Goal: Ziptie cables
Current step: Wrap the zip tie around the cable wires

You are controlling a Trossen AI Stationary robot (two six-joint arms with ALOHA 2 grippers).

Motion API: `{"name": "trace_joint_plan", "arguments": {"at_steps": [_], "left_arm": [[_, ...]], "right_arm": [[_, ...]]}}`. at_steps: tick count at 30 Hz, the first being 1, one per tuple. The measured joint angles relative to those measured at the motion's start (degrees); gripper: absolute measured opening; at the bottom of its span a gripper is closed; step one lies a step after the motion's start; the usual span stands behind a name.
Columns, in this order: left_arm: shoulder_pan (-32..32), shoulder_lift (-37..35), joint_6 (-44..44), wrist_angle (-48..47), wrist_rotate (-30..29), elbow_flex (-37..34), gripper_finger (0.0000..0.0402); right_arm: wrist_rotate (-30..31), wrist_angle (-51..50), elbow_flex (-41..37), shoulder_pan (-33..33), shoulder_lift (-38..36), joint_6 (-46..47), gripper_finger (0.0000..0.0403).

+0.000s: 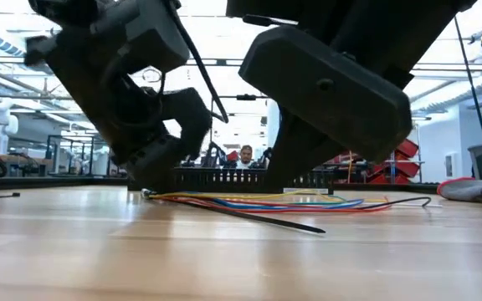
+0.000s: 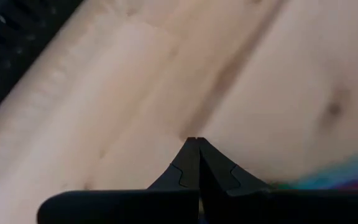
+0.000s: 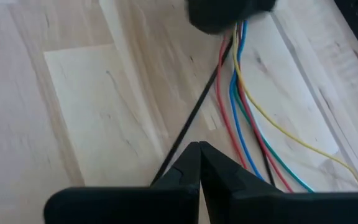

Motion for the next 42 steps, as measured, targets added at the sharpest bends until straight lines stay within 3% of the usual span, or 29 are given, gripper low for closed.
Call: {"name": "trace_joint_plan", "arguments": {"at_steps": [5, 10, 20, 29, 35, 38, 42], "left_arm": [[-2.6, -0.2, -1.1, -11.2, 2.5, 4.2, 0.0], [-3.2, -0.2, -2.9, -16.0, 3.3, 5.3, 0.0], [-7.6, -1.7, -7.0, -17.9, 7.8, 6.2, 0.0], [-11.0, -2.8, -5.4, -21.5, 7.7, 11.1, 0.0], [-9.1, -2.8, -8.3, -34.8, -2.2, 12.0, 0.0], [-6.2, -2.8, -10.7, -42.1, -1.6, 11.2, 0.0], [-2.8, -2.8, -6.1, -42.7, 2.9, 9.3, 0.0]], "right_arm": [[0.0, -1.4, 0.0, 0.0, 0.0, 0.9, 0.0], [0.1, -1.4, 0.0, 0.0, 0.0, 1.0, 0.0], [0.2, -1.9, 0.1, 0.0, -0.1, 1.1, 0.0], [0.9, -2.5, 0.1, 0.0, -0.1, 1.1, 0.0], [1.5, -2.5, 0.1, -0.3, -0.1, 0.9, 0.0], [1.5, -2.6, 0.1, -0.3, -0.1, 0.9, 0.0], [2.8, -4.1, 0.1, -0.2, -0.1, 2.4, 0.0]]}}
